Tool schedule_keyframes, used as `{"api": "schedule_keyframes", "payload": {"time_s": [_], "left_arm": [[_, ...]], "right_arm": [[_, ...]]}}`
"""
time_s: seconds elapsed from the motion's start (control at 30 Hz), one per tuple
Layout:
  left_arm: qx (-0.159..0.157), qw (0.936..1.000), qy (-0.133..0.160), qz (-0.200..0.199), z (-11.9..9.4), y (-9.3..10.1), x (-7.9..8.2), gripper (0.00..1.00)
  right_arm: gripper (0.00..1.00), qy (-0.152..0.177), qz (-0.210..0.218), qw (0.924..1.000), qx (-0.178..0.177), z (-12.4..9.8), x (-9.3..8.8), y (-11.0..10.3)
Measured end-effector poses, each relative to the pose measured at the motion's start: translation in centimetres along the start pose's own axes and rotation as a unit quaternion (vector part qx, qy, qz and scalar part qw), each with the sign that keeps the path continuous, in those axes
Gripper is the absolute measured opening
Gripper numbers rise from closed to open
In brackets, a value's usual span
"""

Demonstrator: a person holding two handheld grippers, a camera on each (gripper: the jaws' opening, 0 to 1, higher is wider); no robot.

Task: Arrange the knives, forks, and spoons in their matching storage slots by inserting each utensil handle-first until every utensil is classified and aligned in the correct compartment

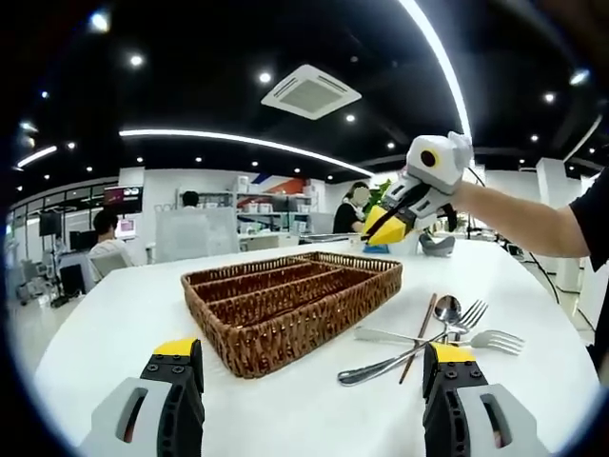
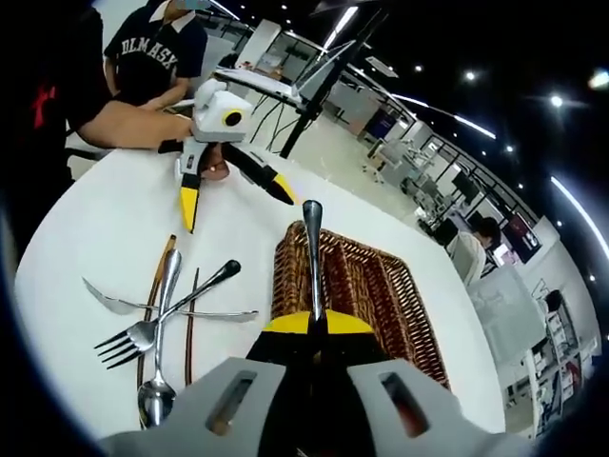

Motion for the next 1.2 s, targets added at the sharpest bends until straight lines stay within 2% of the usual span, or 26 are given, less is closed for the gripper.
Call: {"api": "schedule_keyframes", "payload": {"time_s": [0.17, 0.37, 0.5, 0.7, 1.03, 1.13, 1.2], "left_arm": [[0.004, 0.9998, 0.000, 0.017, 0.0, 0.2, 0.3, 1.00], [0.012, 0.9998, 0.002, 0.014, -0.1, 0.0, 0.5, 1.00], [0.010, 0.9997, -0.004, 0.021, 0.1, 0.2, 0.3, 1.00], [0.020, 0.9994, -0.019, 0.020, 0.3, -0.1, -0.2, 1.00], [0.019, 0.9996, -0.016, 0.015, 0.9, -0.2, -0.4, 1.00], [0.034, 0.9990, -0.018, 0.022, 0.9, -0.6, -0.4, 1.00], [0.032, 0.9991, -0.017, 0.021, 0.9, -0.7, -0.3, 1.00]], "right_arm": [[0.00, -0.001, -0.006, 1.0000, 0.005, 0.5, -0.6, 0.2], [0.01, -0.006, -0.010, 0.9999, 0.008, 1.4, -1.2, 1.0], [0.01, -0.002, -0.011, 0.9999, 0.002, 1.8, -1.4, 1.8], [0.01, -0.015, -0.013, 0.9998, 0.008, 2.8, -2.7, 3.0], [0.01, -0.012, -0.005, 0.9999, 0.006, 5.2, -4.0, 6.0], [0.01, -0.013, -0.001, 0.9999, 0.008, 6.0, -4.6, 7.1], [0.01, -0.014, -0.001, 0.9999, 0.008, 6.3, -4.9, 7.7]]}}
Point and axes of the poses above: the point that each gripper's makers call its tool centre point, and the gripper's own axes: z roughly forward along the fingers, y roughly to its right, x roughly out of its top, the point moved 6 cm from there along -z, roughly backward along the fingers, and after that the axes turned 8 degrees about -z, right-handed, at the moved point
